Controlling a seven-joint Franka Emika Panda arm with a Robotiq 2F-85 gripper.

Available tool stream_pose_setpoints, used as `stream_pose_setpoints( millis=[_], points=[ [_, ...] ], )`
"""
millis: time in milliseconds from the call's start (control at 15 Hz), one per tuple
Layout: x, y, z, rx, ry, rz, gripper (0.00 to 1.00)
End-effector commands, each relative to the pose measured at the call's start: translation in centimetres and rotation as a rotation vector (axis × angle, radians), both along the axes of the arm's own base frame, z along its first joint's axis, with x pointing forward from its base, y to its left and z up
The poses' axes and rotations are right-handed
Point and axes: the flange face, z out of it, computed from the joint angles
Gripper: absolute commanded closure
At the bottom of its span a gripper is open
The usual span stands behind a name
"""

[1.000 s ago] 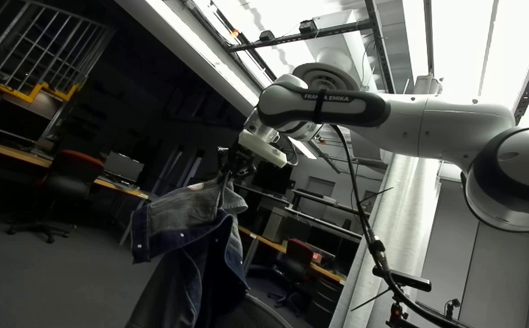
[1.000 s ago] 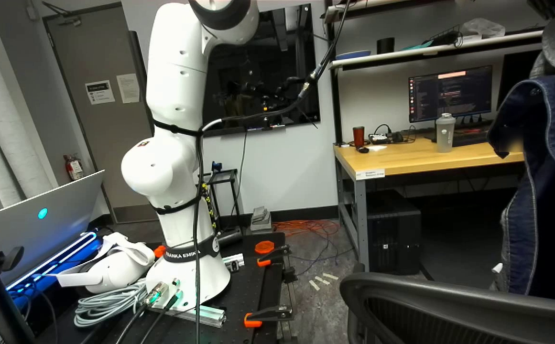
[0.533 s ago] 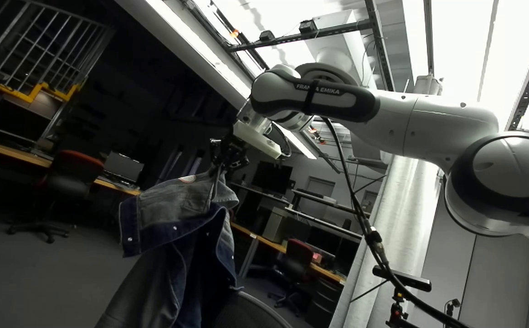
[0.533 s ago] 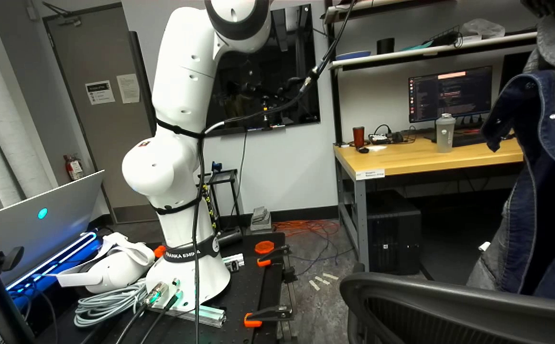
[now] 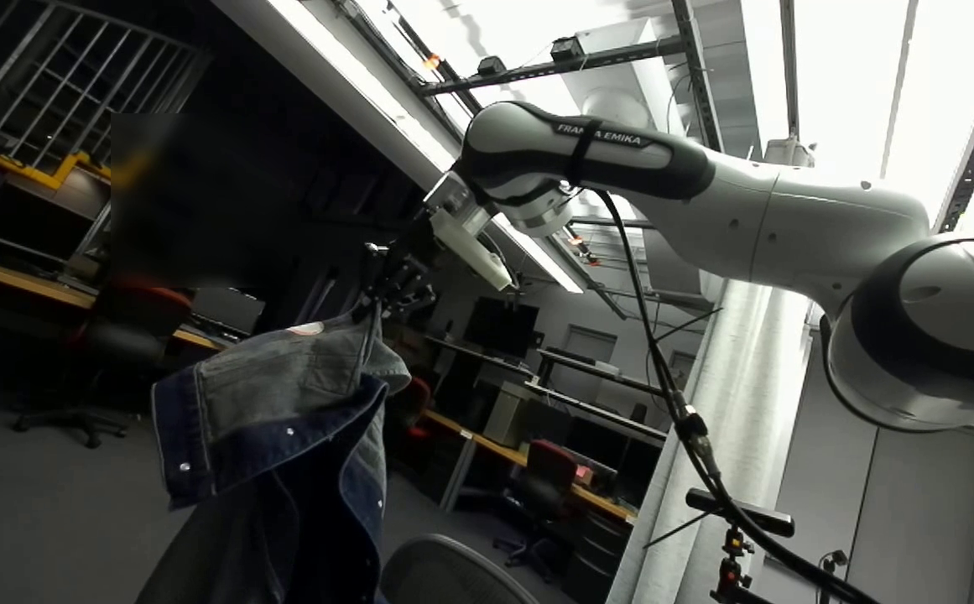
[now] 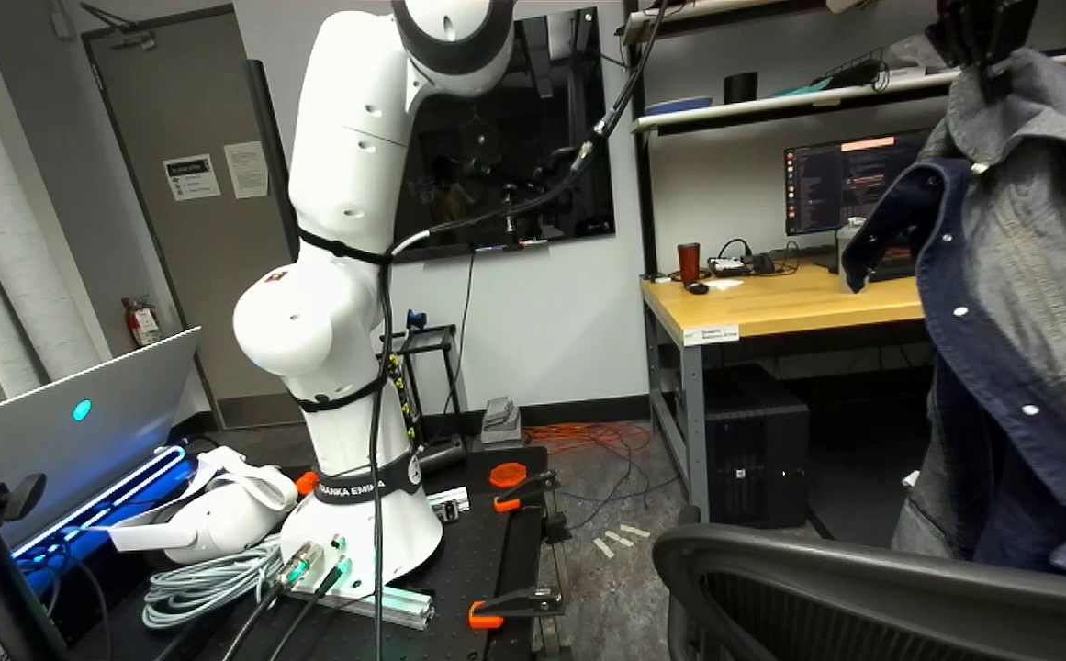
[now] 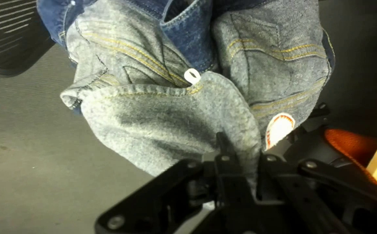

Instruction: Remove the jean jacket from the backrest of the chair, place the jacket on the backrest, remove the jacket from the backrest

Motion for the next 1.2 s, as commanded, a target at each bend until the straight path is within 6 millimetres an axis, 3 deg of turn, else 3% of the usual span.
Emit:
stream_pose_setpoints(
  millis=[0, 467, 667, 867, 933, 1000, 1133],
  points=[
    [-2.4, -2.1, -1.7, 0.048, 0.083, 0.033, 0.97],
    [-5.6, -12.8, -17.7, -0.006, 0.367, -0.164, 0.97],
    [-7.2, -15.1, -23.3, -0.039, 0.430, -0.195, 0.97],
    [-8.7, -15.6, -26.7, -0.083, 0.472, -0.179, 0.97],
    [-9.1, -15.7, -27.5, -0.102, 0.481, -0.176, 0.62],
    [-9.4, -15.7, -28.0, -0.125, 0.486, -0.167, 0.61],
    [-9.8, -16.0, -28.8, -0.156, 0.487, -0.154, 0.47]
  ],
)
